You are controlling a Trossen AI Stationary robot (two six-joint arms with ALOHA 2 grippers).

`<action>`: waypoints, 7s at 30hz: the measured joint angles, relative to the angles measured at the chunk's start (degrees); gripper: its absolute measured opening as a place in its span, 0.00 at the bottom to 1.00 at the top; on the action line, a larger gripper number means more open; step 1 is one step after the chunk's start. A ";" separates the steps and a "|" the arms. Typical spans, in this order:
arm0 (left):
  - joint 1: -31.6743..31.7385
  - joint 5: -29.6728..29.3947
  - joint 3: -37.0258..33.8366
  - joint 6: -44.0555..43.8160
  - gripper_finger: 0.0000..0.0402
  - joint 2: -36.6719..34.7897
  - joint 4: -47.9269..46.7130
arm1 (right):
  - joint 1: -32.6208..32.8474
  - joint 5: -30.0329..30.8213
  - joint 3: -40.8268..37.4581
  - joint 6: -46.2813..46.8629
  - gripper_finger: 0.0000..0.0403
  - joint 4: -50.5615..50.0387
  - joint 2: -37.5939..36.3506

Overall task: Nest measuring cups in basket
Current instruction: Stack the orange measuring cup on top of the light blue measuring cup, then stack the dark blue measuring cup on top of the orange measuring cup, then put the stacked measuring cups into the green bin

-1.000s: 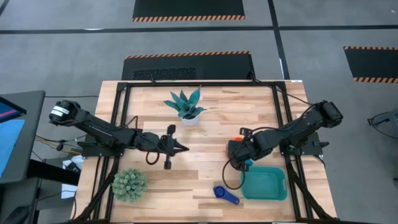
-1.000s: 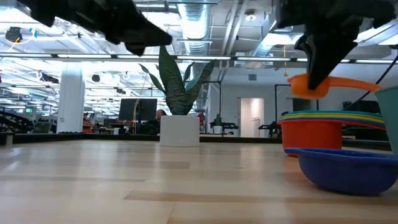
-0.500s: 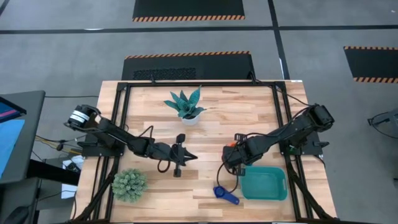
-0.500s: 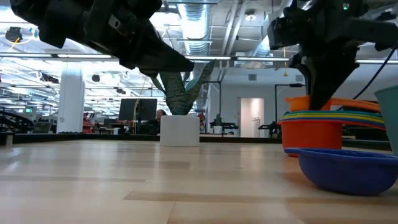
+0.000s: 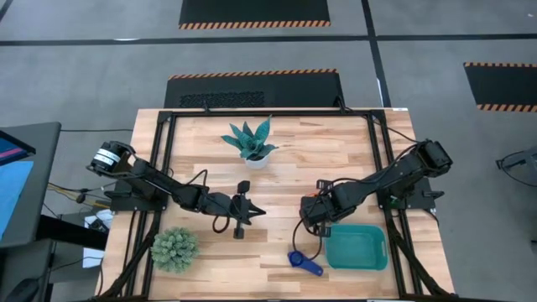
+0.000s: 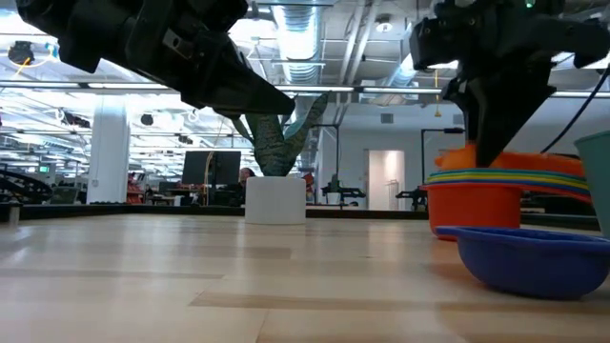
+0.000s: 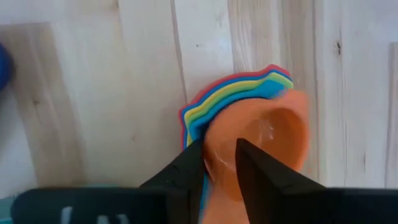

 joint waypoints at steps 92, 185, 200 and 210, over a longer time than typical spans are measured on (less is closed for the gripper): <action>0.39 -5.79 0.26 4.58 0.00 -0.02 -2.39 | 8.81 9.28 36.87 -12.64 0.01 -21.80 20.83; 0.39 -7.21 0.24 5.02 0.00 0.00 -3.50 | -2.38 4.95 17.68 0.18 0.47 -26.45 0.52; 0.39 -8.92 0.24 5.04 0.00 0.00 -4.32 | 2.16 5.49 18.49 9.82 0.35 -38.90 -1.42; 4.44 -7.29 3.74 8.84 0.00 0.02 1.66 | 11.49 26.71 14.42 15.63 0.27 -38.60 -12.27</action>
